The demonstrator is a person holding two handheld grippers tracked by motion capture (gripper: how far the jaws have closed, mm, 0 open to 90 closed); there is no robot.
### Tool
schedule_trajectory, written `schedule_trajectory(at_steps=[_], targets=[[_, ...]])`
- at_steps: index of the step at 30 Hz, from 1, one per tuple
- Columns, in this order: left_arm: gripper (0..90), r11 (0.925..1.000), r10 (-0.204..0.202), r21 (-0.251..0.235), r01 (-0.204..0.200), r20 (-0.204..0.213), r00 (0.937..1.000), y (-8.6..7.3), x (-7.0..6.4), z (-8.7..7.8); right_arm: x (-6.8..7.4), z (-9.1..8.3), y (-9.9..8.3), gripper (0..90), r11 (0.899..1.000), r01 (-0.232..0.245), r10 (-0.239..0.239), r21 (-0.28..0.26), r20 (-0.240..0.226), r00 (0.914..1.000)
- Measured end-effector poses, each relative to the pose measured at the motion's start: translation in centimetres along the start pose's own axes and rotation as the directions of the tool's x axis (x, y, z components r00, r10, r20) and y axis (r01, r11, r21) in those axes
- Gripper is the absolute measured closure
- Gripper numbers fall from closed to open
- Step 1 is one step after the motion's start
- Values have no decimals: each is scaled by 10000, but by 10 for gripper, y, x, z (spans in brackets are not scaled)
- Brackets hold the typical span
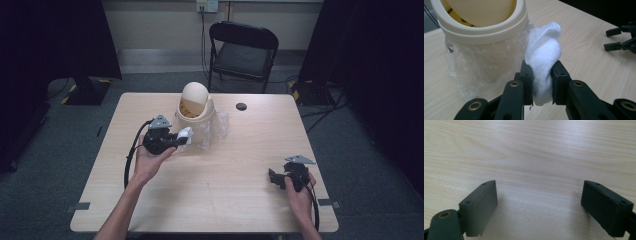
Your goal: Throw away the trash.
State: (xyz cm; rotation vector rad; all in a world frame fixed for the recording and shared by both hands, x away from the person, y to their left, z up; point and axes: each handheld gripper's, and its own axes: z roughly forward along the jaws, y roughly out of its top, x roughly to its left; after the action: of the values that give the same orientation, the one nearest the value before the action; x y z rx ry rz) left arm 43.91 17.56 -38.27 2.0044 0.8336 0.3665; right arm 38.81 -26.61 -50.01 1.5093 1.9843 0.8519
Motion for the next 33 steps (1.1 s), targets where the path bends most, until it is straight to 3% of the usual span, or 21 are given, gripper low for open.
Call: schedule_trajectory(at_steps=[3, 6, 17, 28, 30, 33], targets=[[752, 9993, 259, 262, -252, -281, 9993, 7, 2, 3, 0, 0, 0, 130, 10000, -22, 22, -8, 1, 10000], [752, 9994, 266, 251, -257, -379, 9989, 13, 6, 5, 0, 0, 0, 129, 10000, -4, 4, -3, 3, 10000], [752, 10000, 77, 10, -77, -353, 9993, 34, 22, 8, 0, 0, 0, 130, 10000, -9, 9, -1, 3, 10000], [752, 9999, 73, 128, -68, -428, 9991, 47, 31, 20, 0, 0, 0, 129, 10000, -8, 8, -14, -6, 10000], [752, 9991, 243, 348, -222, -617, 9978, 51, 33, 22, 0, 0, 0, 130, 10000, -5, 5, -14, -10, 10000], [752, 9994, 67, 345, -47, -554, 9984, 54, 38, 24, 0, 0, 0, 129, 10000, 7, -7, -14, -27, 10000]])
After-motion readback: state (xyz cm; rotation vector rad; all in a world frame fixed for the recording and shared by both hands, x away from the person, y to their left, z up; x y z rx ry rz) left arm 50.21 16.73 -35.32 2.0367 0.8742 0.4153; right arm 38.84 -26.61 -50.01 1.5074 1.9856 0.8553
